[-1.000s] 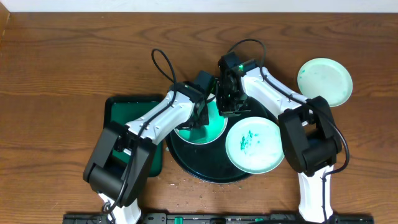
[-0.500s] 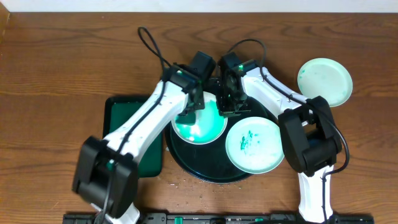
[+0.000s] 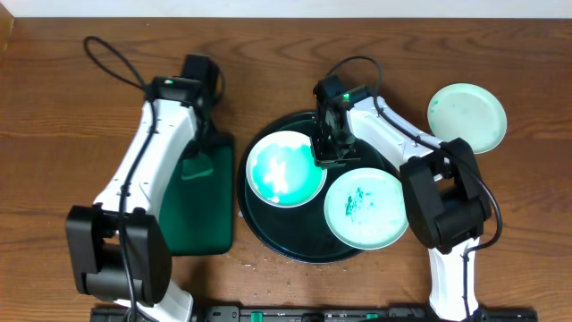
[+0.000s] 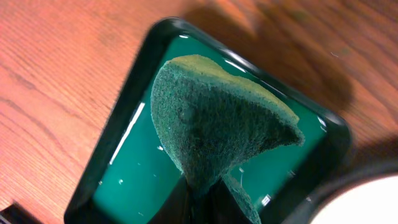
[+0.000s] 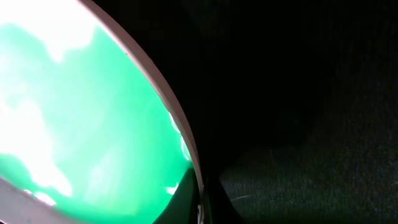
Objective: Clean dirty plates on tray and stack at the side
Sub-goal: 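Return the sponge with the left gripper to the green tray, then lift the white plate off the black tray with the right gripper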
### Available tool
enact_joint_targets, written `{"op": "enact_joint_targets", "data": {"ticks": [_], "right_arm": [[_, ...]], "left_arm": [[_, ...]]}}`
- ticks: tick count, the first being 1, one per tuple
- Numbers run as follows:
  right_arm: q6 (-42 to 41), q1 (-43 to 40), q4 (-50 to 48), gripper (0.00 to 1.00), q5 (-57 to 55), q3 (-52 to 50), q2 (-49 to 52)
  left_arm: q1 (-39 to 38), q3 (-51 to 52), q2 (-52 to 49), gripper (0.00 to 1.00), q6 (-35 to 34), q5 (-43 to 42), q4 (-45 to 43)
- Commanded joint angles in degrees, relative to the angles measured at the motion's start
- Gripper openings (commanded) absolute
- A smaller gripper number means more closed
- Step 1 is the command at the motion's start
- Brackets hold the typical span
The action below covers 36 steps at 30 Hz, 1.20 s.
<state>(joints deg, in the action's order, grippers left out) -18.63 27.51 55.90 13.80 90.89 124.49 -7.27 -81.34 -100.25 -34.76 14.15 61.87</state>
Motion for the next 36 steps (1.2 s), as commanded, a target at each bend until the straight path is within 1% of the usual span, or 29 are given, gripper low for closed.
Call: {"op": "enact_joint_targets", "data": {"ticks": [1, 5, 9, 10, 11, 12, 13, 14, 15, 16, 18, 22, 26, 30, 32, 36], "right_arm": [[1.09, 0.31, -0.22, 0.01, -2.75, -1.44, 1.55], [1.09, 0.31, -0.2, 0.01, -2.75, -1.44, 1.55], [1.09, 0.31, -0.2, 0.01, -2.49, -1.44, 1.55], [1.09, 0.28, -0.22, 0.01, -2.25, -1.44, 1.55], [1.09, 0.28, -0.22, 0.01, -2.12, -1.44, 1.55], [1.09, 0.28, -0.22, 0.01, -2.03, -1.44, 1.55], [1.11, 0.28, -0.24, 0.01, -1.73, -1.44, 1.55], [1.14, 0.31, -0.31, 0.01, -1.49, -1.44, 1.55], [1.11, 0.31, -0.42, 0.01, -1.46, -1.44, 1.55], [1.11, 0.31, -0.46, 0.01, -1.46, -1.44, 1.55], [1.14, 0.31, -0.55, 0.01, -1.46, -1.44, 1.55], [1.11, 0.31, -0.94, 0.01, -1.42, -1.44, 1.55], [1.18, 0.31, -2.84, 0.01, -0.52, -1.44, 1.55], [3.65, 0.33, -4.98, 0.01, 1.81, -1.4, 1.53], [6.14, 0.39, -5.75, 0.01, 1.9, -0.83, 1.27], [8.9, 0.35, -5.75, 0.02, 0.13, 1.01, -0.87]], "left_arm": [[2.12, 2.93, -1.88, 0.07, -0.81, 1.36, -0.42], [2.49, 5.79, -5.2, 0.07, -0.74, 1.36, -1.18], [2.43, 6.45, -7.87, 0.07, -0.87, 1.31, -1.31], [2.43, 6.45, -8.24, 0.08, -0.87, 1.31, -1.31], [2.43, 6.45, -8.39, 0.16, -0.87, 1.27, -1.31], [2.43, 6.45, -8.39, 0.28, -0.87, 1.09, -1.31], [2.45, 6.45, -8.39, 0.42, -0.87, 0.81, -1.33], [2.45, 6.45, -8.39, 0.5, -0.85, 0.13, -1.38], [2.45, 6.45, -8.39, 0.6, -0.83, -1.05, -1.38], [2.45, 6.43, -8.39, 0.66, -0.83, -1.75, -1.36], [2.43, 6.38, -8.13, 0.71, -0.61, -2.75, -1.11], [2.43, 5.66, -5.62, 0.71, -0.59, -3.02, 0.07], [2.43, 4.11, 0.81, 0.73, -0.17, -3.89, 1.31], [2.43, 3.93, 8.55, 0.74, 1.55, -7.58, 1.36], [2.43, 3.93, 12.22, 0.74, 1.57, -8.87, 1.55], [2.43, 3.93, 17.64, 0.75, 1.55, -9.25, 2.36]]}}
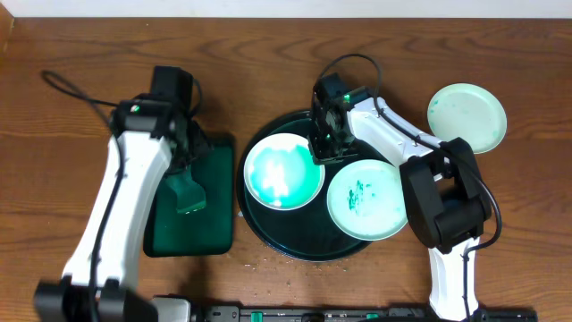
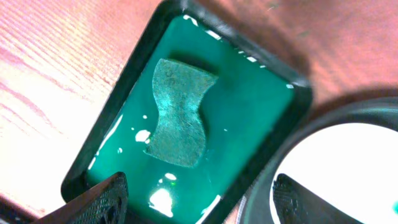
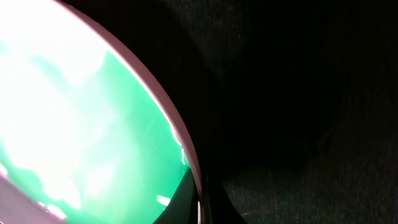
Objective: Clean dirty plates on tray and stack at the side
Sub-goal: 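Lift the white plate off the black tray with the right gripper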
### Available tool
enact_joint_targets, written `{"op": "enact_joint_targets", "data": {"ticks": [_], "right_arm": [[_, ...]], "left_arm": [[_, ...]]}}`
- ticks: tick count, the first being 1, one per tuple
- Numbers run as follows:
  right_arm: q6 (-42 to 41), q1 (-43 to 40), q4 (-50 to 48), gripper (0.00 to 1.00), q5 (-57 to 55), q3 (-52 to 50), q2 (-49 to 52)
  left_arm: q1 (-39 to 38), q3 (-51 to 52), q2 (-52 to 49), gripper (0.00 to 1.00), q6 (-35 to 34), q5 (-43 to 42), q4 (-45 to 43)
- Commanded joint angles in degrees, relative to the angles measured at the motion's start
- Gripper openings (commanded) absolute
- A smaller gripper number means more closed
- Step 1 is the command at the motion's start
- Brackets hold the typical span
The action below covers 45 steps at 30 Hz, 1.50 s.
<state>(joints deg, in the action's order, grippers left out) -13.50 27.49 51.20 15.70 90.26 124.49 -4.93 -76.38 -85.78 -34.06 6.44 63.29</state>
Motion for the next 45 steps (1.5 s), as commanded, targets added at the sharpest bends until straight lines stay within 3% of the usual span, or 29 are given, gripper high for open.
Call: {"op": "enact_joint_targets", "data": {"ticks": [1, 15, 16, 17, 18, 20, 22, 23, 31, 36, 37, 38, 39, 45], "right_arm": [[4.0, 0.37, -1.07, 0.02, -2.25, 2.01, -1.66], [5.07, 0.37, 1.77, 0.01, -12.52, 2.86, -13.46], [3.63, 0.37, 2.16, 0.18, -12.39, 2.86, -13.53], [1.09, 0.35, 2.64, 0.57, -12.35, 2.84, -13.51], [-1.16, 0.35, 2.86, 0.75, -11.82, 2.8, -13.16], [-3.41, 0.35, 2.82, 0.7, -8.7, 2.78, -11.74], [-4.57, 0.37, 2.32, 0.48, -6.78, 2.78, -10.16], [-4.79, 0.37, 1.99, 0.42, -5.99, 2.78, -9.14], [-4.92, 0.37, 0.13, 0.35, -0.55, 2.78, -0.72], [-4.9, 0.37, -1.18, 0.2, 0.94, 2.78, 1.79], [-4.9, 0.37, -1.44, 0.15, 1.31, 2.78, 1.97], [-4.9, 0.37, -1.7, 0.04, 1.53, 2.78, 2.12], [-4.92, 0.37, -1.88, 0.01, 1.53, 2.78, 2.23], [-4.0, 0.37, -3.04, 0.01, 1.27, 2.78, 2.23]], "left_arm": [[0.09, -1.03, 3.87, 0.76, 0.85, -1.53, 1.11], [0.09, -0.98, 4.44, 0.79, 0.85, -1.51, 2.43], [0.09, -0.98, 4.44, 0.79, 0.85, -1.51, 2.43], [0.09, -0.98, 4.44, 0.79, 0.85, -1.51, 2.43], [0.09, -0.98, 4.44, 0.79, 0.85, -1.51, 2.4], [0.09, -0.98, 4.44, 0.79, 0.85, -1.49, 2.32], [0.09, -0.98, 4.44, 0.79, 0.85, -1.51, 2.25], [0.09, -0.98, 4.44, 0.79, 0.85, -1.51, 2.27], [0.09, -0.98, 4.44, 0.79, 1.05, -1.51, 2.56], [0.09, -0.98, 4.44, 0.79, 1.05, -1.49, 2.67], [0.09, -0.98, 4.44, 0.79, 1.05, -1.51, 2.67], [0.09, -0.98, 4.44, 0.8, 1.05, -1.51, 2.67], [0.09, -0.98, 4.44, 0.8, 1.05, -1.51, 2.67], [0.09, -0.98, 4.44, 0.8, 1.05, -1.51, 2.69]]}}
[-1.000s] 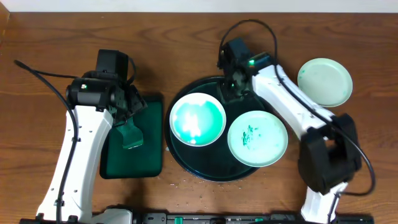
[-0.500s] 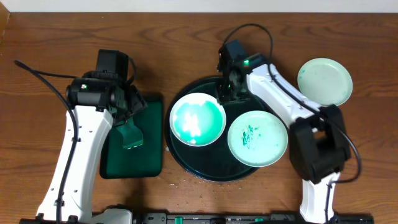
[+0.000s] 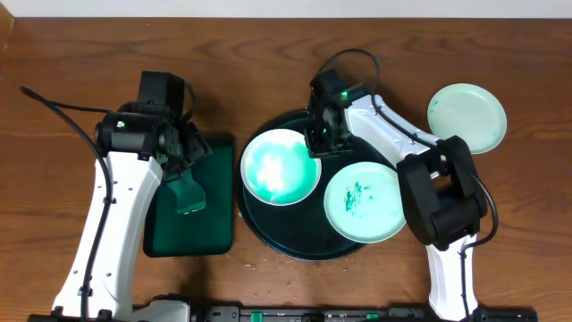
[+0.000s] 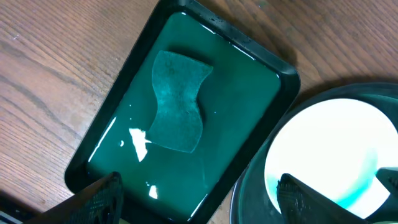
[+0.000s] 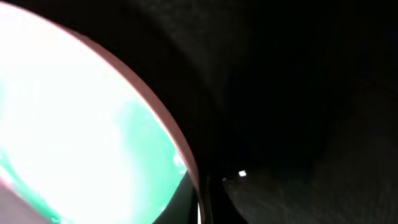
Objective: Clean dirty plates on tray and stack at the side
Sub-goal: 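Lift the white plate off the black tray with the right gripper, then carry the white plate with the right gripper toward the side plate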
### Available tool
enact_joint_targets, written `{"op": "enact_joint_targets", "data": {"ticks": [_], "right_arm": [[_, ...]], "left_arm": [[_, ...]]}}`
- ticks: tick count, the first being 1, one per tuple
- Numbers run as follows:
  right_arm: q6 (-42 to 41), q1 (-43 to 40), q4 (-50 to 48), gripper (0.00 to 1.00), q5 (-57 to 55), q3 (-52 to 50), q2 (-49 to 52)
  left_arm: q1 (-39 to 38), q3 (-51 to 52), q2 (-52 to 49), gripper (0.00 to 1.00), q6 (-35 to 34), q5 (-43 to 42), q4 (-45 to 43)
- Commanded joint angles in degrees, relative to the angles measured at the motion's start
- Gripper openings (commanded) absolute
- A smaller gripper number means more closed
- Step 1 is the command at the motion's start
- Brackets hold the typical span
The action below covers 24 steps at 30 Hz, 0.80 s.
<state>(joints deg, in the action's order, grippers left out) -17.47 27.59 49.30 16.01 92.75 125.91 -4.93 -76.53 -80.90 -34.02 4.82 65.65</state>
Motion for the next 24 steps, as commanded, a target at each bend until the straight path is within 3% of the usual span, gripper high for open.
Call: {"op": "enact_joint_targets", "data": {"ticks": [1, 24], "right_arm": [[0.17, 0.26, -1.11, 0.01, 0.72, 0.28, 0.81], [7.65, 0.26, 0.72, 0.01, -21.75, 0.31, -10.99]], "left_arm": [[0.09, -0.83, -0.44, 0.8, 1.01, 0.11, 0.33], [0.09, -0.83, -0.44, 0.8, 0.98, 0.11, 0.31]]}}
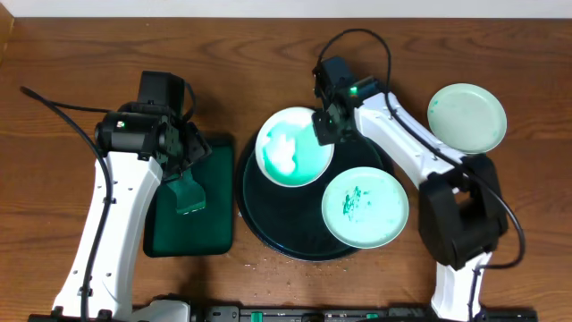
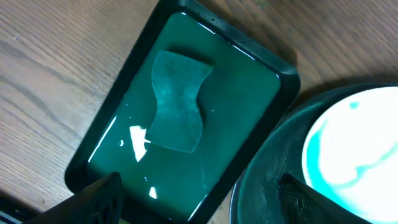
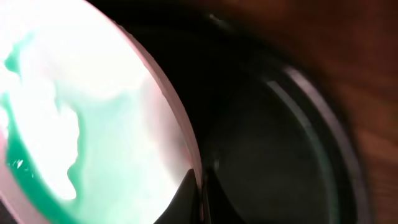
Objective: Clean dirty plates on tray and stack at the side
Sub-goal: 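Carry the white plate with the right gripper toward the side plate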
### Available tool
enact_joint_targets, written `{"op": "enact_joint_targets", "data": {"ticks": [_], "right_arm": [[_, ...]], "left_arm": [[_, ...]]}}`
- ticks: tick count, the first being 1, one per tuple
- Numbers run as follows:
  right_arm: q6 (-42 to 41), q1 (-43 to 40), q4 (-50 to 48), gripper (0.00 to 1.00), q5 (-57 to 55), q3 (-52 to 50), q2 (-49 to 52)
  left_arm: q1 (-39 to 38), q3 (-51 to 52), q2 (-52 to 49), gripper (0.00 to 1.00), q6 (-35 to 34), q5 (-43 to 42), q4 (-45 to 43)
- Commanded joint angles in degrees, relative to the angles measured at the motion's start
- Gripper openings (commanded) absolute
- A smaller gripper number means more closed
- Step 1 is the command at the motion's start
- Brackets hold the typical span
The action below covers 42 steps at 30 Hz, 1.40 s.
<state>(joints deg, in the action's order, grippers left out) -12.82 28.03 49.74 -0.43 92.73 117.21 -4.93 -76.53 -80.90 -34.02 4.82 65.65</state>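
My right gripper (image 1: 325, 128) is shut on the right rim of a wet pale-green plate (image 1: 294, 148), holding it lifted and tilted over the upper left of the round dark tray (image 1: 268, 225). That plate (image 3: 93, 124) fills the right wrist view, rim pinched between the fingers. A second plate (image 1: 365, 207) smeared with green dirt lies on the tray's right side. A third plate (image 1: 466, 117) rests on the table at far right. My left gripper (image 1: 183, 154) hangs open above the green sponge (image 2: 177, 101), which lies in the rectangular basin (image 2: 112, 124).
The basin (image 1: 214, 234) of green liquid stands left of the tray. Crumbs dot the table in front of the tray. Cables loop from both arms at the back. The table's front edge carries a dark rail.
My right gripper has raised and tilted the wet plate, moving it up and to the right on the tray. The left arm and sponge have stayed put.
At first my left gripper held the sponge over the basin while the right gripped the plate's rim on the tray. Then the sponge lay in the basin with the left gripper open above it. Now the right gripper holds the plate lifted.
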Motion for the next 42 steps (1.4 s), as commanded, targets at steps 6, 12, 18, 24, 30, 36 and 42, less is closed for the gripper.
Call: {"op": "enact_joint_targets", "data": {"ticks": [6, 12, 18, 24, 30, 36, 42], "right_arm": [[6.34, -0.17, 1.6, 0.01, -12.5, 0.33, -5.35], [9.94, -0.17, 2.36, 0.01, -17.25, 0.33, -9.05], [14.64, -0.17, 2.34, 0.01, -19.41, 0.33, -13.05], [23.43, 0.04, 2.32, 0.01, -21.09, 0.33, -16.15], [31.76, 2.84, 2.29, 0.01, -28.83, 0.33, -16.92], [40.3, 7.89, 1.25, 0.01, -37.68, 0.33, -16.92], [48.28, 13.53, 0.35, 0.01, -48.48, 0.33, -16.92]], "left_arm": [[0.09, -0.83, -0.44, 0.8, 0.98, 0.11, 0.28], [0.09, -0.83, -0.44, 0.8, 0.98, 0.11, 0.28], [0.09, -0.83, -0.44, 0.8, 0.98, 0.11, 0.28], [0.09, -0.83, -0.44, 0.8, 0.98, 0.11, 0.28], [0.09, -0.81, -0.44, 0.8, 0.98, 0.11, 0.28], [0.09, -0.39, -0.46, 0.8, 1.01, 0.13, 0.07], [0.09, -0.39, -0.83, 0.8, 1.01, 0.15, 0.09]]}}
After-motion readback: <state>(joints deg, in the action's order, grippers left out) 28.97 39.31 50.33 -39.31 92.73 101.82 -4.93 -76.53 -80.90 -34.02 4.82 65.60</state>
